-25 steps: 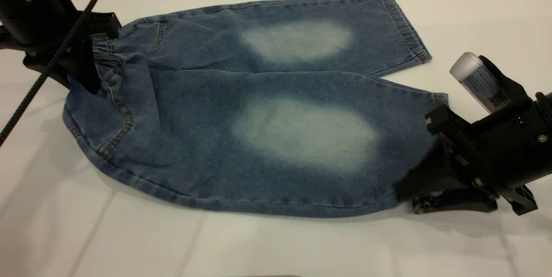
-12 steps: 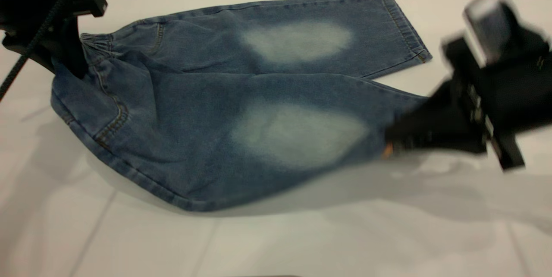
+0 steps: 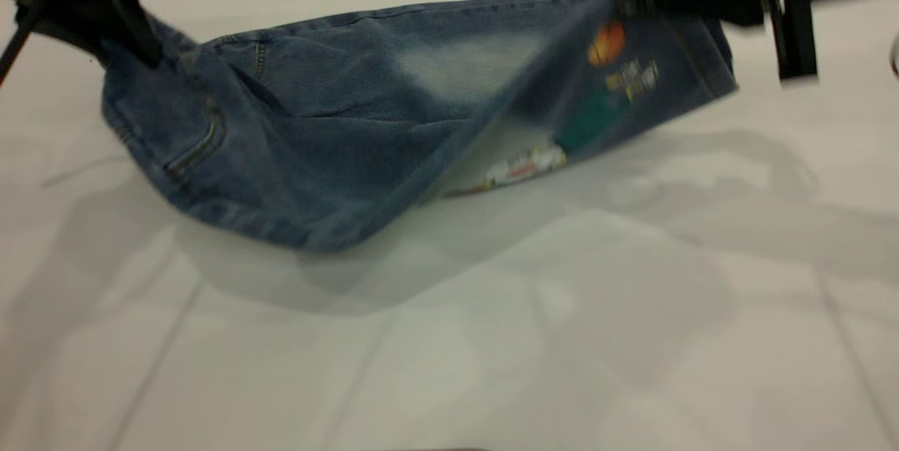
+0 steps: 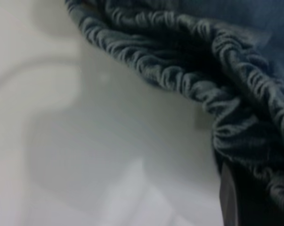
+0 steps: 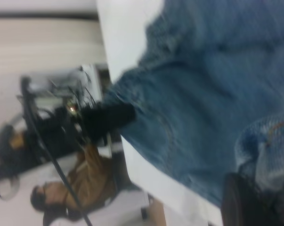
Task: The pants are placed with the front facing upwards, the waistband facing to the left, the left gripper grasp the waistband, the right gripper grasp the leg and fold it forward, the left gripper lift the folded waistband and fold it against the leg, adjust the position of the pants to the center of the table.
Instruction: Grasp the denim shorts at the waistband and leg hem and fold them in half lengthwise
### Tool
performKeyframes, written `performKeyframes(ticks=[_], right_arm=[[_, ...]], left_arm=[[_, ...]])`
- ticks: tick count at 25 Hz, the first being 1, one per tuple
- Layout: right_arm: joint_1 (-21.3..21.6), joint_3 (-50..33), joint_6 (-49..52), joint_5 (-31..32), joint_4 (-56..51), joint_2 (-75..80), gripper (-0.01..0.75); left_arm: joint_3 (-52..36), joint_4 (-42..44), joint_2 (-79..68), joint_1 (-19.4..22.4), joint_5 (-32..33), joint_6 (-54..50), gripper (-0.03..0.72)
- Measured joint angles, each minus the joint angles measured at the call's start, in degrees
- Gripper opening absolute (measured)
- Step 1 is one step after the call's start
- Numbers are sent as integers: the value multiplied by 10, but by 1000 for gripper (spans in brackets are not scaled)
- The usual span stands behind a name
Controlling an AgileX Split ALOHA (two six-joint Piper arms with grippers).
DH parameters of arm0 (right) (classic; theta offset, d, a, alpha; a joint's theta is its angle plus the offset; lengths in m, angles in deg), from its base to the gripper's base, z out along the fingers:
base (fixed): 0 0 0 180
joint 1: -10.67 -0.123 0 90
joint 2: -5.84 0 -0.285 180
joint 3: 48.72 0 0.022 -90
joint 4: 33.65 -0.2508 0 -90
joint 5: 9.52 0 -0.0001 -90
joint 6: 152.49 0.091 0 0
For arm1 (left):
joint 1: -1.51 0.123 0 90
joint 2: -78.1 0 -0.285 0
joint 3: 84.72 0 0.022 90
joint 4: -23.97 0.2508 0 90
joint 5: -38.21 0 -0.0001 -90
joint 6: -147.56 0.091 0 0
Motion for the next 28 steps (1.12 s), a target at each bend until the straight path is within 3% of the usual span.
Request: performKeyframes(ticks=[11,28], right_arm=[[0,123,80,-145,0,37,23],[0,319,190,-177,-1,248,23]], left_arm=[[0,-111,1,0,-144,-37,96],[0,-336,-112,12,-347,-105,97]])
